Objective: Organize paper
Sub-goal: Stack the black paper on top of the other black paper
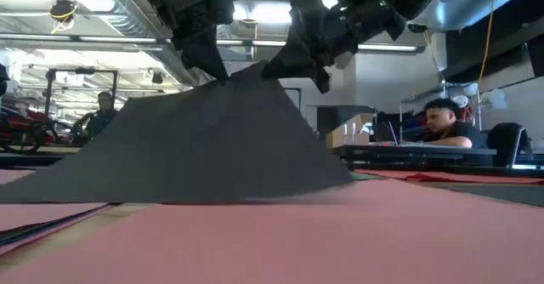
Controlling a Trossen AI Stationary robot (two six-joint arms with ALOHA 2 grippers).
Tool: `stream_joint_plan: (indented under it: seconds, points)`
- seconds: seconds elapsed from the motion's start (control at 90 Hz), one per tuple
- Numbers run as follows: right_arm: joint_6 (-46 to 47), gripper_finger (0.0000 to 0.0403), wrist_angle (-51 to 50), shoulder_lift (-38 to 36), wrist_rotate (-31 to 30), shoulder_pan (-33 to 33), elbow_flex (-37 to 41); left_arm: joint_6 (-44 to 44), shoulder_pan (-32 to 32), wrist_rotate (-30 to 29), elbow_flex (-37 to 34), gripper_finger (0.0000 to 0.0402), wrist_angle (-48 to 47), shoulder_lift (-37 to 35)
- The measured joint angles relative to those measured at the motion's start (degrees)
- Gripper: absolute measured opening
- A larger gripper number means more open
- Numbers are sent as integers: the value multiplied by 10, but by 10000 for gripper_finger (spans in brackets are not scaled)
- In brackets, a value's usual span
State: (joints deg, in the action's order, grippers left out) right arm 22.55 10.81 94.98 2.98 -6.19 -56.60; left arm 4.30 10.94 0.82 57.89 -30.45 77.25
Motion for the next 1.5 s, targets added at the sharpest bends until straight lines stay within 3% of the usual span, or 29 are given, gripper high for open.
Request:
stream_joint_plan:
  seconds: [0.444, 0.722, 1.178, 1.5]
  points:
    - [-18, 0, -5, 13, 10, -2, 0, -2, -9, 0, 0, 0, 11, 0]
    - [-21, 0, -23, 13, -18, -2, 0, 13, -9, 0, 0, 0, 22, 1]
    - [-33, 0, -219, 6, -36, 14, 0, 24, -17, 0, 0, 0, 25, 1]
    - [-23, 0, -430, -103, -36, 41, 0, 53, -23, -1, -10, 0, 47, 1]
